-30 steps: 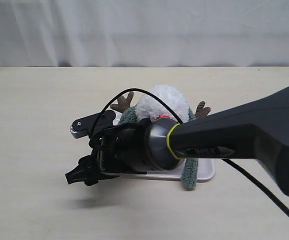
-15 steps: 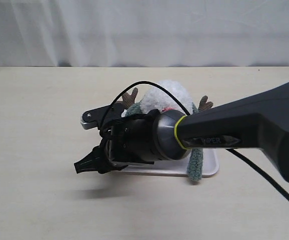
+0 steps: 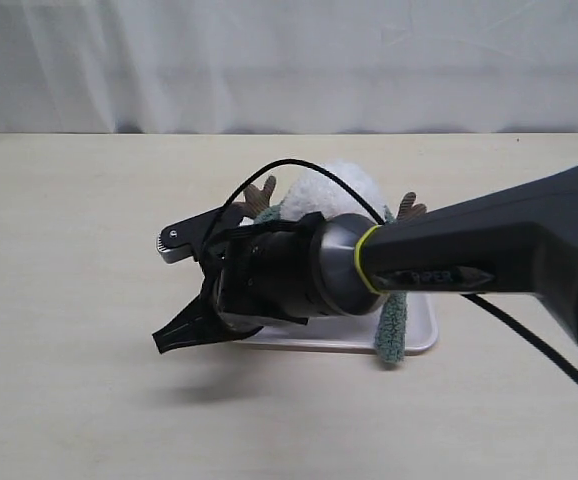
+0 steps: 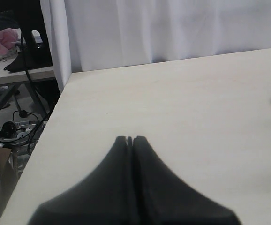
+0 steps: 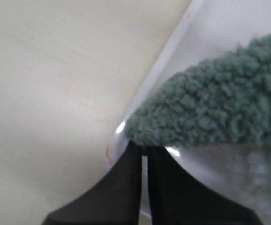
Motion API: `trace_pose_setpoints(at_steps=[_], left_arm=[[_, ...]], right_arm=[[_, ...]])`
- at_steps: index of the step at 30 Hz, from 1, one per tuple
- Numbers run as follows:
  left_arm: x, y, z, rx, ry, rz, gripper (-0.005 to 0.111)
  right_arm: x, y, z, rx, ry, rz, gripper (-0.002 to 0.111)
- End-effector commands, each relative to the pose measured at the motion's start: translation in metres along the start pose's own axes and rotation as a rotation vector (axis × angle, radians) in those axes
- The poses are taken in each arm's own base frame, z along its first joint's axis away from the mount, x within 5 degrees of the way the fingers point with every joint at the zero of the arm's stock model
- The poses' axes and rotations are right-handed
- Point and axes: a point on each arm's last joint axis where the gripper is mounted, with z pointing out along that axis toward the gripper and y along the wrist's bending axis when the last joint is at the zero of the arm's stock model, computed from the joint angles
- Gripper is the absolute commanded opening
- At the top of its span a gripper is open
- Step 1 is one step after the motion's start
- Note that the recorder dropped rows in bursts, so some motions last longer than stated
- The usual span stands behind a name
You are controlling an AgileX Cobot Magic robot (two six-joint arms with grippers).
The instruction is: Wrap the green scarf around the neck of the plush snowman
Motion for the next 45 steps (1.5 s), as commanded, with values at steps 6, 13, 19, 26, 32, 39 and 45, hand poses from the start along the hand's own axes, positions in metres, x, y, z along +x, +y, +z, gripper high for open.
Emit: trace_pose_setpoints(at_steps=[6, 13, 19, 26, 32, 39, 45], left_arm=[[0.000, 0.000, 0.000, 0.005, -0.009, -0.002, 0.000], [0.000, 0.000, 0.000, 0.005, -0.009, -0.002, 0.000], [0.000, 0.000, 0.000, 0.005, -0.009, -0.002, 0.000], [0.000, 0.000, 0.000, 0.005, -0.009, -0.002, 0.000], [0.000, 0.000, 0.000, 0.005, -0.009, -0.002, 0.000], [0.000, 0.000, 0.000, 0.005, -0.009, -0.002, 0.000], [0.000, 0.000, 0.000, 0.005, -0.009, -0.002, 0.000]], right_arm=[[-0.001, -0.012, -0.030, 0.044, 0.118, -0.070, 0.004], [0.010, -0.019, -0.041, 0.087, 0.279, -0.161, 0.004], [0.017, -0.030, -0.049, 0.177, 0.387, -0.226, 0.004], [0.013, -0.032, -0.059, 0.170, 0.378, -0.259, 0.004], [0.012, -0.036, -0.070, 0.193, 0.400, -0.272, 0.004], [0.005, -0.027, -0.072, 0.087, 0.312, -0.218, 0.025], [0.001, -0.017, -0.068, -0.007, 0.246, -0.146, 0.064]])
